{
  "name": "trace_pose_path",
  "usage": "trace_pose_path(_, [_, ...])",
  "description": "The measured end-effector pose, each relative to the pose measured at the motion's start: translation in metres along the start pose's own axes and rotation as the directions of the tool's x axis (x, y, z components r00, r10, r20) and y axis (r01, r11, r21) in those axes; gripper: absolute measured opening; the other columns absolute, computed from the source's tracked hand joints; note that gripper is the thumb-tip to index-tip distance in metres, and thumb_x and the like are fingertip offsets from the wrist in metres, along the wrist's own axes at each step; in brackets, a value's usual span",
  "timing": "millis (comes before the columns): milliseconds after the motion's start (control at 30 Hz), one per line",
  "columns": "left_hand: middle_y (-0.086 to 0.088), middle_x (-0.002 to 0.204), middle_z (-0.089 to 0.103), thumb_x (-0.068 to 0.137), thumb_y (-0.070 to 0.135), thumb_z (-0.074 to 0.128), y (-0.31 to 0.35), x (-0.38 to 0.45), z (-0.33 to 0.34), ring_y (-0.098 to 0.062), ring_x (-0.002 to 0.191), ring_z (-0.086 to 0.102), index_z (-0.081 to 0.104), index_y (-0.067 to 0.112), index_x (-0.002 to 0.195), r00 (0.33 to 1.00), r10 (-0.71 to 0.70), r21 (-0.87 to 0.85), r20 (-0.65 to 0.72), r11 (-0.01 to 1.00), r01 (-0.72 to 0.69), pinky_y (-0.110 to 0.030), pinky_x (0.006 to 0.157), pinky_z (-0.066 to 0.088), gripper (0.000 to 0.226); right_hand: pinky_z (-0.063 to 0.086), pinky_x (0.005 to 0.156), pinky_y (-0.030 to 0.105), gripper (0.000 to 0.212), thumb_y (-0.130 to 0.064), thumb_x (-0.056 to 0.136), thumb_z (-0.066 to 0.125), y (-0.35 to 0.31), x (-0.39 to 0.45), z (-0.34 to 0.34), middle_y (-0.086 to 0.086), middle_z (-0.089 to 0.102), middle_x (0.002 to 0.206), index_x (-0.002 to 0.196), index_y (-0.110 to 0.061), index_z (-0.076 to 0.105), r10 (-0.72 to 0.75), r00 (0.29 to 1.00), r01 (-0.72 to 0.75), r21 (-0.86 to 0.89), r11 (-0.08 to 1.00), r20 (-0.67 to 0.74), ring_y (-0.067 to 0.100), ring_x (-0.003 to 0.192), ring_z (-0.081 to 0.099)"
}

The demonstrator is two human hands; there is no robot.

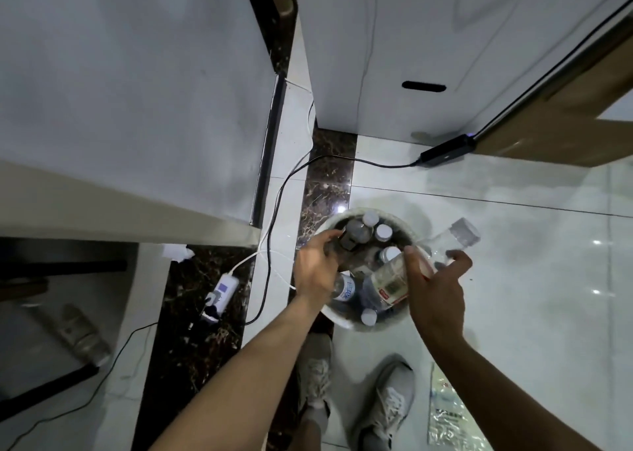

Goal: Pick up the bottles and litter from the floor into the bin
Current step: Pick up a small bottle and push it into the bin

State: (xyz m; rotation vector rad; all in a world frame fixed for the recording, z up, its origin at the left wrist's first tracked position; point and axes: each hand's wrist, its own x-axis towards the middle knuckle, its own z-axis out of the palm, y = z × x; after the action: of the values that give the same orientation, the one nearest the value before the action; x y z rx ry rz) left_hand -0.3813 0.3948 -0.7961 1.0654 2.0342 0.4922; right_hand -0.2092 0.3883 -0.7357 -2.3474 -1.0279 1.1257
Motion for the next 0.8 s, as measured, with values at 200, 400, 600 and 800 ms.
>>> trace_pose_path(200, [0.006,0.113,0.070,0.092,0.003,0.058,0.027,0.020,-0.021,-0.013,0.094,0.066,0.063,0.037,0.123,1.000,0.009,0.035,0.003,0.999,-0.009,-0.025,0.080,0.057,0.046,0.047,0.086,0.042,0.057,-0.060,0.088,0.052,-0.010,-0.013,0.017,0.018,0.064,0.112,0.115,-0.018,0.025,0.240,0.971,-0.239,0.129,0.962,0.009,0.035,0.095,0.063])
trace_pose_path(400, [0.014,0.117,0.068,0.094,0.013,0.062,0.035,0.032,-0.025,0.003,0.074,0.058,0.059,0.039,0.129,0.999,0.035,0.045,0.029,0.998,-0.036,-0.004,0.052,0.036,0.044,0.046,0.090,0.042,0.070,-0.063,0.087,0.052,-0.012,-0.021,0.053,0.020,0.051,0.128,0.124,-0.010,0.024,0.482,0.875,-0.466,0.331,0.821,0.036,0.038,0.110,0.057])
trace_pose_path(600, [0.008,0.117,0.069,0.089,0.005,0.055,0.030,0.029,-0.022,-0.014,0.089,0.066,0.062,0.036,0.128,0.997,0.052,0.049,0.053,0.997,-0.055,-0.018,0.069,0.046,0.050,0.056,0.062,0.043,0.120,-0.102,0.050,0.023,0.010,-0.015,0.081,0.010,0.057,0.129,0.133,-0.020,0.050,0.612,0.693,-0.717,0.278,0.639,0.383,0.035,0.103,0.062])
trace_pose_path(800, [0.005,0.118,0.069,0.090,0.005,0.053,0.026,0.025,-0.025,-0.015,0.093,0.067,0.060,0.038,0.130,0.994,0.035,0.072,0.105,0.997,-0.042,-0.026,0.077,0.055,0.052,0.056,0.063,0.039,0.028,-0.037,0.093,0.054,-0.009,-0.013,0.054,0.015,0.067,0.092,0.096,-0.012,0.065,0.409,0.773,-0.524,0.124,0.843,0.485,0.025,0.073,0.063])
